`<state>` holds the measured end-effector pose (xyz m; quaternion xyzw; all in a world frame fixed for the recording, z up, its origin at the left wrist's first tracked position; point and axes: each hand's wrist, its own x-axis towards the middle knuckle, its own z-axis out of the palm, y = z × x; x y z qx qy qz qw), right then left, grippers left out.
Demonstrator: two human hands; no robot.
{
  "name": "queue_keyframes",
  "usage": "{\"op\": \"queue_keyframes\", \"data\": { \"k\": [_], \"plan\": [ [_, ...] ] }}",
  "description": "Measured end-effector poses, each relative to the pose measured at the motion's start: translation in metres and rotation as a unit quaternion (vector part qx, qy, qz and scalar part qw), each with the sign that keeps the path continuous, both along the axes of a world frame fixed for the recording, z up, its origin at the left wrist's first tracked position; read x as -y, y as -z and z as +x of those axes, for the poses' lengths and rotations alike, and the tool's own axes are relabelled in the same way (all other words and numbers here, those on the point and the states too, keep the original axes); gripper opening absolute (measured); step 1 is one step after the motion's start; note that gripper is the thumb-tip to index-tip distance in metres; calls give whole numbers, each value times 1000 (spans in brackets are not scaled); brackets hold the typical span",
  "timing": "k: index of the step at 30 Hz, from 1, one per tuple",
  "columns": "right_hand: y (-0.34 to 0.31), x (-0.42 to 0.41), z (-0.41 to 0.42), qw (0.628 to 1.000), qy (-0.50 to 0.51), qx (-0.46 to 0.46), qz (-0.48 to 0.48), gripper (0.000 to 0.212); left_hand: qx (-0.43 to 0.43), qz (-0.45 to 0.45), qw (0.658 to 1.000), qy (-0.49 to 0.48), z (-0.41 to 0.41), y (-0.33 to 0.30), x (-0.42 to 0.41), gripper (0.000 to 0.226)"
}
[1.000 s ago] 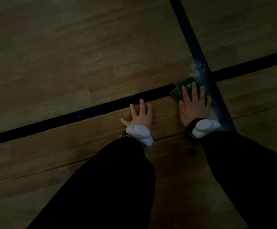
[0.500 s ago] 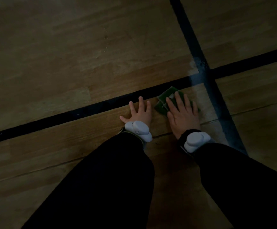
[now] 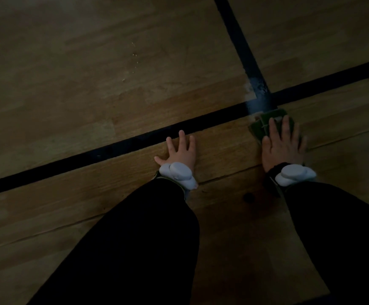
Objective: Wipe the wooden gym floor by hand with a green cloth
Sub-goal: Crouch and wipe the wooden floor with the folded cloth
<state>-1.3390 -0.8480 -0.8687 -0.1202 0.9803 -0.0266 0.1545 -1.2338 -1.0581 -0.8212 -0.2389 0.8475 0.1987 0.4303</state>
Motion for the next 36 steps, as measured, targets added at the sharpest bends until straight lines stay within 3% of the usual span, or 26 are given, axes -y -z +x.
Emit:
{"op": "queue_keyframes", "data": {
  "k": [6,11,23,30,36],
  "plan": [
    [0,-6,-16,998,65,13,-4,56,-9,-1,1000,5,3,1,0,134],
    [1,1,-9,998,59,-6,7,57,-7,8,1000,6,2,1,1,134],
    [-1,81,98,989,-143,17,-25,58,-20,-8,1000,-3,2,0,-3,125],
    [14,82,100,991,-131,-4,-23,59,-105,-21,993,47,44,15,19,121],
    [16,81,100,992,-122,-15,-25,61,-55,-92,993,43,90,6,82,117]
  ]
}}
